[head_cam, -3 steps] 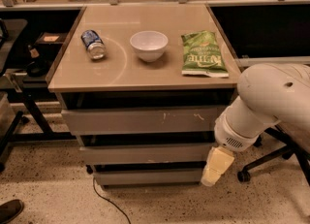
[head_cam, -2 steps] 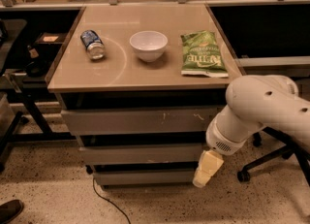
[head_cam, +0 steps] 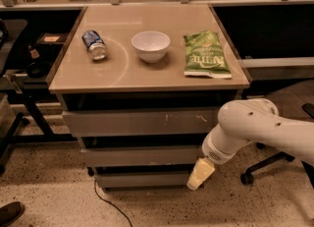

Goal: Open middle drawer

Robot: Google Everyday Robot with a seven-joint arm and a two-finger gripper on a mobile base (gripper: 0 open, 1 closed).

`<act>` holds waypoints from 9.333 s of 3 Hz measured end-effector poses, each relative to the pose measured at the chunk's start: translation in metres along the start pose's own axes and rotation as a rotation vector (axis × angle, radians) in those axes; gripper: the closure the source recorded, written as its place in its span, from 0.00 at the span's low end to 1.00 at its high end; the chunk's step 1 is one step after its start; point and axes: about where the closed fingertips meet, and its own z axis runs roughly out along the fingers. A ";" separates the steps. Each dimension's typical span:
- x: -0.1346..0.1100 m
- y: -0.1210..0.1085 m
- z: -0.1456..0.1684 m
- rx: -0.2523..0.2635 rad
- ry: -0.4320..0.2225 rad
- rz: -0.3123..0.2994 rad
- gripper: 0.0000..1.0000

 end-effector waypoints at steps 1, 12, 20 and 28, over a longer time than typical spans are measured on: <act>0.000 0.001 0.001 -0.001 0.000 0.001 0.00; -0.022 -0.094 0.176 0.080 -0.277 0.138 0.00; 0.004 -0.035 0.200 -0.065 -0.140 0.082 0.00; 0.081 0.006 0.111 -0.019 -0.168 0.248 0.00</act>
Offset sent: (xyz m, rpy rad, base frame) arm -0.0023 0.0340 -0.0897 0.1116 0.0401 -0.0674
